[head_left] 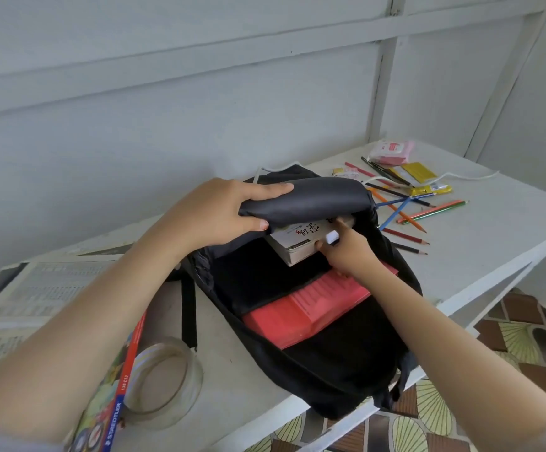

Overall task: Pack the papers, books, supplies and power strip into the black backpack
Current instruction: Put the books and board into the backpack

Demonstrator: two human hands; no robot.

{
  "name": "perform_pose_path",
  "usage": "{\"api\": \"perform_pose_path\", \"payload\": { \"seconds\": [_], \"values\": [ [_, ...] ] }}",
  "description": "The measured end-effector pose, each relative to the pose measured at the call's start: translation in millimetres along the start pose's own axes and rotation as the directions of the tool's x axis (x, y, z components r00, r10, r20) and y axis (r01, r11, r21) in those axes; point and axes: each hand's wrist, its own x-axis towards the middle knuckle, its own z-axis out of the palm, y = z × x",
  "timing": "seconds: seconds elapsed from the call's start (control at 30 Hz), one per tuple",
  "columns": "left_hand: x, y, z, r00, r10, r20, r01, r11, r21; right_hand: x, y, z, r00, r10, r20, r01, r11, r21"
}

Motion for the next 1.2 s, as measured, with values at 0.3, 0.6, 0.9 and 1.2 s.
{"api": "perform_pose_path", "payload": {
  "seconds": [0.3, 0.6, 0.9, 1.2],
  "values": [
    [0, 2, 5, 1.000, 0.002, -0.016, -0.003, 1.000, -0.025, 0, 0, 6, 0.985, -0.127, -0.117, 0.111, 0.984, -0.136],
    [-2, -10, 15, 0.996, -0.065, -0.057, 0.062, 0.996, -0.061, -26, 2, 7, 0.983, -0.178, -0.037, 0.155, 0.927, -0.341],
    [-23, -16, 40, 0.978, -0.162, -0.129, 0.165, 0.986, 0.009, -100, -19, 0, 0.948, -0.261, 0.181, 0.306, 0.903, -0.303],
    [-136, -32, 57, 0.807, -0.327, -0.492, 0.217, 0.939, -0.268, -138, -93, 39, 0.747, -0.480, 0.461, 0.561, 0.827, -0.048]
  ]
}}
